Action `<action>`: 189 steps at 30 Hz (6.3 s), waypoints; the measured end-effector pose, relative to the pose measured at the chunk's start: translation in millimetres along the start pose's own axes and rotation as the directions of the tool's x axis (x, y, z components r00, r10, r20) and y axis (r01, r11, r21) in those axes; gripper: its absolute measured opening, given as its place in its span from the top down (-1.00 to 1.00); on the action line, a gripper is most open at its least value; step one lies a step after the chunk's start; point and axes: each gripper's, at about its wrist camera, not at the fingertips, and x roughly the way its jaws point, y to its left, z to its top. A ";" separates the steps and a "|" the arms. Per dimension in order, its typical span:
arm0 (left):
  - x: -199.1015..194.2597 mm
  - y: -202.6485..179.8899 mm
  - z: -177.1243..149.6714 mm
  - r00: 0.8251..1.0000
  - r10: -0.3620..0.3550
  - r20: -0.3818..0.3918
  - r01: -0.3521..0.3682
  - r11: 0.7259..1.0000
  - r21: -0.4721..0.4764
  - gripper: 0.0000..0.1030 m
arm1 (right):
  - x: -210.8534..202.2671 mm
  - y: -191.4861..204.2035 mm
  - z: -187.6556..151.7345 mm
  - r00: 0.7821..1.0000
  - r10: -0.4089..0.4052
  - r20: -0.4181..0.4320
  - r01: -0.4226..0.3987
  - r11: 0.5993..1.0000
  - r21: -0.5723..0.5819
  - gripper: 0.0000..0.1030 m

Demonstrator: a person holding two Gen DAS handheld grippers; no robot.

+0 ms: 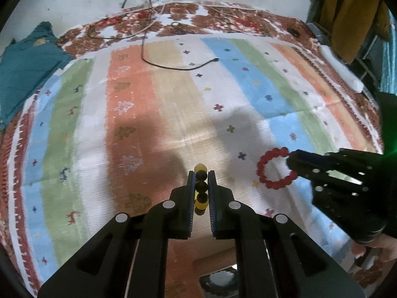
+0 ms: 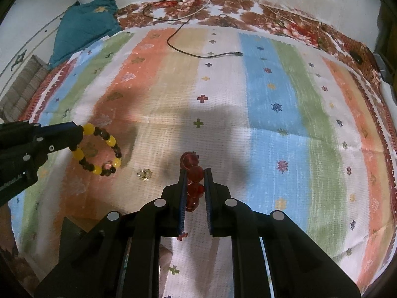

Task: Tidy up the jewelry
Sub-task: 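Lift both held bracelets and carry them over the silver tin, then lower both bracelets into the tin and open both grippers, then move both grippers to the gold ring and gold charm on the cloth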

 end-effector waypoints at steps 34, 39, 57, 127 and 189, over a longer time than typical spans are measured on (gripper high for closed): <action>-65.0 -13.0 -38.9 0.995 0.008 0.097 -0.007 1.000 -0.016 0.82 | -67.9 39.3 -33.0 0.991 0.041 0.127 -0.031 0.996 -0.078 0.72; -76.6 -14.2 -46.4 0.993 -0.008 0.120 0.010 1.000 -0.023 0.82 | -75.4 41.9 -38.7 0.989 0.051 0.141 -0.039 0.996 -0.085 0.72; -107.8 -25.7 -77.2 0.982 -0.054 0.180 0.055 0.998 -0.001 0.82 | -92.6 42.8 -60.9 0.985 0.069 0.161 -0.055 0.994 -0.091 0.72; -73.3 16.8 -86.9 0.996 0.082 0.024 -0.081 0.996 -0.043 -0.11 | -60.3 42.3 -43.0 0.984 0.175 0.020 -0.166 0.958 -0.235 0.09; 81.2 47.9 -29.6 0.968 0.054 -0.245 -0.071 0.995 -0.062 -0.04 | 88.3 64.4 6.0 0.965 0.153 -0.213 -0.222 0.909 -0.352 0.09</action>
